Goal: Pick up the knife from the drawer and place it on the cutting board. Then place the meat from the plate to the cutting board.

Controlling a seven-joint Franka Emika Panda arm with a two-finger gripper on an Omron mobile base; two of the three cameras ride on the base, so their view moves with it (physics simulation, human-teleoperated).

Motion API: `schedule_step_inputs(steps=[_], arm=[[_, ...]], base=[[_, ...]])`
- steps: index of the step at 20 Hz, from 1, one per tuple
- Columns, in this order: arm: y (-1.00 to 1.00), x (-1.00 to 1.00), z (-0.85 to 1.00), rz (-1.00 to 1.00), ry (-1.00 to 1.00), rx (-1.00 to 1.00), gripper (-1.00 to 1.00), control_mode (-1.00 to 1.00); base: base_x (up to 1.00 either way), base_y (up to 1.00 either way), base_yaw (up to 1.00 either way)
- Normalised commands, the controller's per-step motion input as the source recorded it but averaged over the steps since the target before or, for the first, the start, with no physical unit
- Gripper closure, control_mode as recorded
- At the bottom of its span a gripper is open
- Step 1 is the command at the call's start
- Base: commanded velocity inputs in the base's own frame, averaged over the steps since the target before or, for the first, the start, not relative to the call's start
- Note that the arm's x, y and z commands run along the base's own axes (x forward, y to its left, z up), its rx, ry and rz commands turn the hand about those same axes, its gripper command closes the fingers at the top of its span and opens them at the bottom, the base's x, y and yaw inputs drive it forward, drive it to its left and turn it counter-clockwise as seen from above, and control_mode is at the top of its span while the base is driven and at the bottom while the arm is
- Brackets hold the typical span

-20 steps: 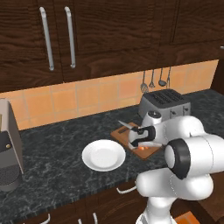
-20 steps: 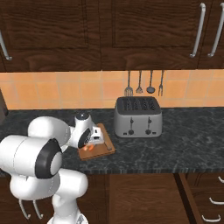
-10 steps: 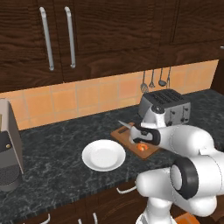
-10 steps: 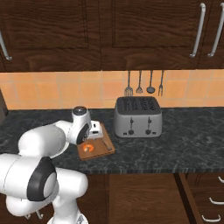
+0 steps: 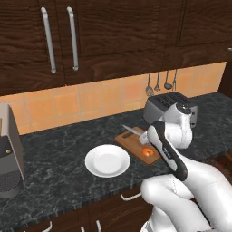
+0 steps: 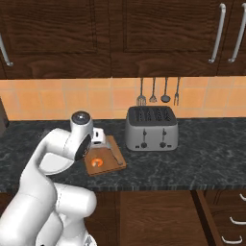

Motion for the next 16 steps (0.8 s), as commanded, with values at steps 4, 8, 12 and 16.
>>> schedule_step_inputs(steps=[4, 8, 12, 16], arm=[[0.18, -0.68, 0.64, 0.13, -0.16, 0.38, -1.00, -1.00], [0.28, -0.66, 0.48, 0.16, -0.29, 0.38, -1.00, -1.00], [0.09, -0.52, 0.50, 0.14, -0.32, 0.32, -1.00, -1.00], [0.00, -0.37, 0.10, 0.10, -0.39, 0.23, -1.00, -1.00]], base=[[0.00, 0.00, 0.00], [0.00, 0.00, 0.00], [0.00, 0.00, 0.00], [0.00, 0.00, 0.00]])
